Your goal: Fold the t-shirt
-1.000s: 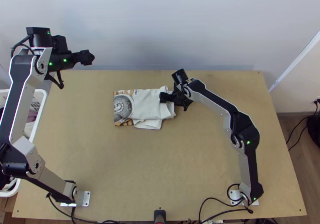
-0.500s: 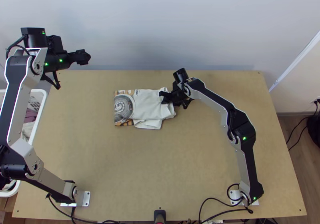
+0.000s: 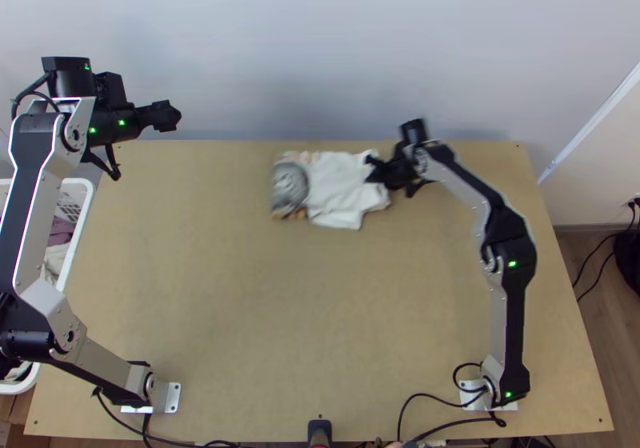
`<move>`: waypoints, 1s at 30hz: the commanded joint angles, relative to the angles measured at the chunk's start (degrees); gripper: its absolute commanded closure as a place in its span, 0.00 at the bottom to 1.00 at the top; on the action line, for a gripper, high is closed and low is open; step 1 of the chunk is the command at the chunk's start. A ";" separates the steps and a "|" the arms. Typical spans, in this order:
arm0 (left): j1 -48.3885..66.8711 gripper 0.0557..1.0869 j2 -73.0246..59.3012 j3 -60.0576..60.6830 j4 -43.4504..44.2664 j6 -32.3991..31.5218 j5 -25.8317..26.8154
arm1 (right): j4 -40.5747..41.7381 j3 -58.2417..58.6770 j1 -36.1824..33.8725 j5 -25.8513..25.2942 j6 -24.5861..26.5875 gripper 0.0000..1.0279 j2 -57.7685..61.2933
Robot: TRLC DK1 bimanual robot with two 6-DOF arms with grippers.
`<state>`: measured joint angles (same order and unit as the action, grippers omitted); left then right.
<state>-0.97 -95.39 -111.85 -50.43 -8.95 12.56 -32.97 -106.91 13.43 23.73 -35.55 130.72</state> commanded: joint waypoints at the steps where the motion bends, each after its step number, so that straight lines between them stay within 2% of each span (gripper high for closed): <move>1: 0.53 0.04 2.05 0.67 0.43 0.34 -0.52 | 0.98 -0.05 -4.91 -1.40 -0.75 0.97 -0.73; 6: 1.06 0.04 2.05 0.06 0.69 0.16 -0.52 | 0.98 1.88 -11.67 -1.93 -1.63 0.97 -2.40; 12: 1.41 0.04 2.23 -0.03 0.69 -0.19 -0.43 | 3.26 9.62 -19.50 -6.24 -1.89 0.97 -8.37; 21: 1.94 0.04 4.08 2.17 0.69 -0.63 -0.52 | 7.75 18.06 -31.62 -9.75 -1.98 0.97 -14.35; 30: 3.08 0.04 5.57 2.78 0.78 -0.98 -0.43 | 9.50 23.68 -38.74 -13.44 -4.44 0.97 -18.92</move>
<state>1.69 -91.90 -110.45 -50.00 -9.04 12.38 -24.82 -85.34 -23.27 11.92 -37.93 115.28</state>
